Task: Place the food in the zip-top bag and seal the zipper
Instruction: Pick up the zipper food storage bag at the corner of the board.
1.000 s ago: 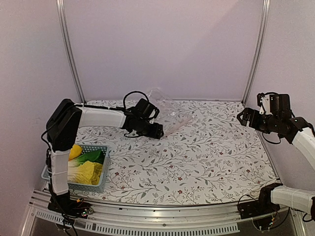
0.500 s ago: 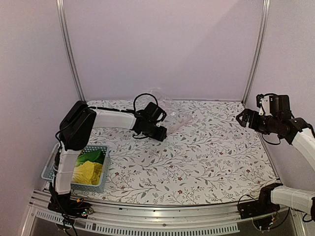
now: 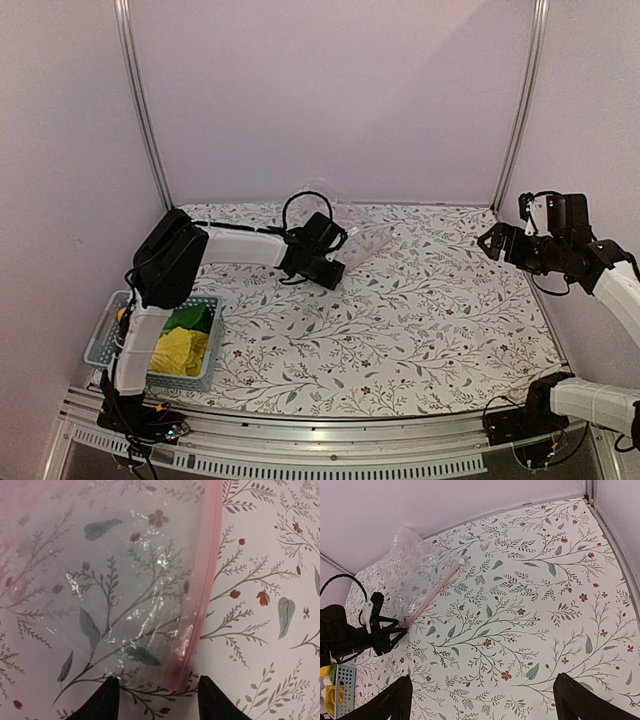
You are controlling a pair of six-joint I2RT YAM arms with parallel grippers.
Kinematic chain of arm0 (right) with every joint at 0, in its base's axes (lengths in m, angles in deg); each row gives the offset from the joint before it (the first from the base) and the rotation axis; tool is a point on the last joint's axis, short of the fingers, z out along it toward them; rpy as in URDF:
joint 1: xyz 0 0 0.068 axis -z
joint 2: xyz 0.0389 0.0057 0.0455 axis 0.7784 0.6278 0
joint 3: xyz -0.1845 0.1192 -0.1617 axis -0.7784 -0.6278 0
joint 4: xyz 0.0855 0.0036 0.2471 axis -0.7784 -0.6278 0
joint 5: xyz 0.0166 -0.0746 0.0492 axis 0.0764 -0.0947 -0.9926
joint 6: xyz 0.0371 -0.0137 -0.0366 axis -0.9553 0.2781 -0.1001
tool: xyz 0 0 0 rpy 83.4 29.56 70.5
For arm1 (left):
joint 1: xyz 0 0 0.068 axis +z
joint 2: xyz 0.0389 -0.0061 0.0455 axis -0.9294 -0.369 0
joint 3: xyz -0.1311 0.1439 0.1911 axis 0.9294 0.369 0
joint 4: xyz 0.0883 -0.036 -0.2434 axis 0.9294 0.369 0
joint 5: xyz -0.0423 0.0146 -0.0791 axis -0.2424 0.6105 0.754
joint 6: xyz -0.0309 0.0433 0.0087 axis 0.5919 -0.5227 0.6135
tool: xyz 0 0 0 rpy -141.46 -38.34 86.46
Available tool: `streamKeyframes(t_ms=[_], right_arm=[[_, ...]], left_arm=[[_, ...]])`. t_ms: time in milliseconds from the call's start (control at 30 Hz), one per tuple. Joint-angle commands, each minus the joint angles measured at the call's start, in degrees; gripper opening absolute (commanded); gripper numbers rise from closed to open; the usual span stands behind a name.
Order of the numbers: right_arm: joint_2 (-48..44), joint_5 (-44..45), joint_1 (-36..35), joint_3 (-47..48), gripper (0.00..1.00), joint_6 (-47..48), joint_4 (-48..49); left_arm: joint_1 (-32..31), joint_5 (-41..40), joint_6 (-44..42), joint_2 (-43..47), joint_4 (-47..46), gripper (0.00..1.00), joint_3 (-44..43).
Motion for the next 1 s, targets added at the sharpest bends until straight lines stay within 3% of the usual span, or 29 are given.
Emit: streamKeyframes(t_ms=[0, 300, 967], right_arm=[[-0.6, -1.3, -0.4, -0.9, 0.99, 0.4, -1.4], [-0.1, -2.0, -0.4, -0.9, 0.99, 0.7, -2.0], [0.6, -2.4, -0.8, -0.8, 0.99, 0.6, -2.4]], left_arm=[[-1.7, -4.1, -3.6, -1.3, -1.5, 0.53, -1.4], [-2.3, -5.1, -5.7, -1.7, -2.4, 0.54, -3.6], [-2.5, -2.1, -5.3, -9.2, 5.9, 0.54, -12.5]])
